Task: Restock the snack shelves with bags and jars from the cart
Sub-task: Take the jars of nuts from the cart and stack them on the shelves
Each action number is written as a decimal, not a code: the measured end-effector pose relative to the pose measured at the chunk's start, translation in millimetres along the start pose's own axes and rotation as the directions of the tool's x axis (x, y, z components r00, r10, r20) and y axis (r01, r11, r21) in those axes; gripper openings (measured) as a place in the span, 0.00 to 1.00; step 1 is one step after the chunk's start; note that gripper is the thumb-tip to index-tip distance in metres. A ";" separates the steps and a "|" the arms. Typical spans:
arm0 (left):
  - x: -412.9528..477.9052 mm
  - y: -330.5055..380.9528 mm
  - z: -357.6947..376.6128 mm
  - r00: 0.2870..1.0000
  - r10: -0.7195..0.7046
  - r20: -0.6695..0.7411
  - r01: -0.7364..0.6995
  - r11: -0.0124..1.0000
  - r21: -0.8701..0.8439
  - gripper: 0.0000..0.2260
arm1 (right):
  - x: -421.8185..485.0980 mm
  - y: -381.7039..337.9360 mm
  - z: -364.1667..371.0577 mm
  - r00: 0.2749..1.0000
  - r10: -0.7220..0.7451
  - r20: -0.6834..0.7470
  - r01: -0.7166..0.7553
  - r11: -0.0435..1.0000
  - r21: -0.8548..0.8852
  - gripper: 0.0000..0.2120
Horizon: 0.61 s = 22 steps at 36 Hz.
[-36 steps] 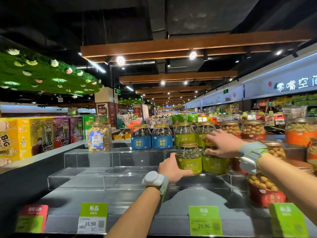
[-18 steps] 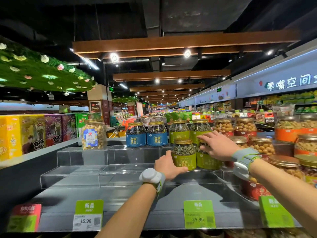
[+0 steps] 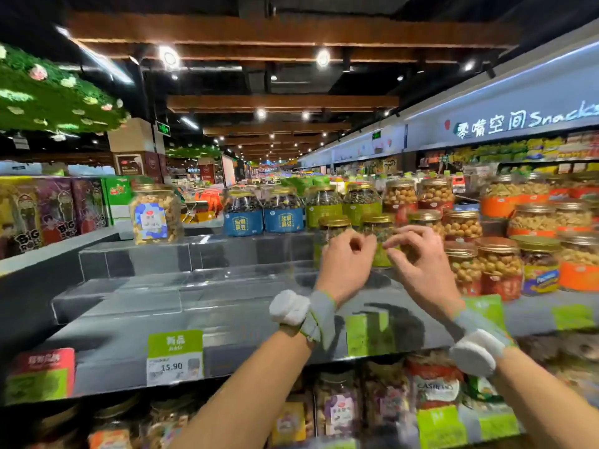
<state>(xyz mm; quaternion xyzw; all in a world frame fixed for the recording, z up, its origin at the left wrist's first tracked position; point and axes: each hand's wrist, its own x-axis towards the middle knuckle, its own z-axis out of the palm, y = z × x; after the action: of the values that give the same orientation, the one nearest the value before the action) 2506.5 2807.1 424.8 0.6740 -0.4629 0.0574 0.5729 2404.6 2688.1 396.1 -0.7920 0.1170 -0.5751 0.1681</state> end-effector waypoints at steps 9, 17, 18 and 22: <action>-98.6 -20.9 110.8 0.936 0.024 0.352 0.035 0.986 -0.161 0.11 | -133.1 25.8 -75.5 0.827 0.560 0.044 -0.557 0.809 0.188 0.08; -220.8 -2.6 246.5 0.653 -0.054 0.755 0.032 0.999 0.044 0.15 | -272.0 77.2 -228.2 0.544 0.835 0.077 -0.835 0.548 -0.046 0.10; -234.2 -1.3 263.4 0.617 -0.070 0.784 0.031 0.997 0.065 0.16 | -288.9 85.1 -245.2 0.514 0.855 0.068 -0.852 0.518 -0.076 0.10; -297.3 24.2 336.2 0.429 -0.078 0.900 -0.098 0.986 0.132 0.14 | -368.5 119.6 -328.4 0.341 0.939 0.055 -0.921 0.345 -0.180 0.11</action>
<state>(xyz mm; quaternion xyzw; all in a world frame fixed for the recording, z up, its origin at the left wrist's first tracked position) 2169.6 2697.6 148.2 0.6421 -0.6948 -0.2700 0.1789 1978.8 2674.8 119.5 -0.6328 0.5674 -0.3081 0.4274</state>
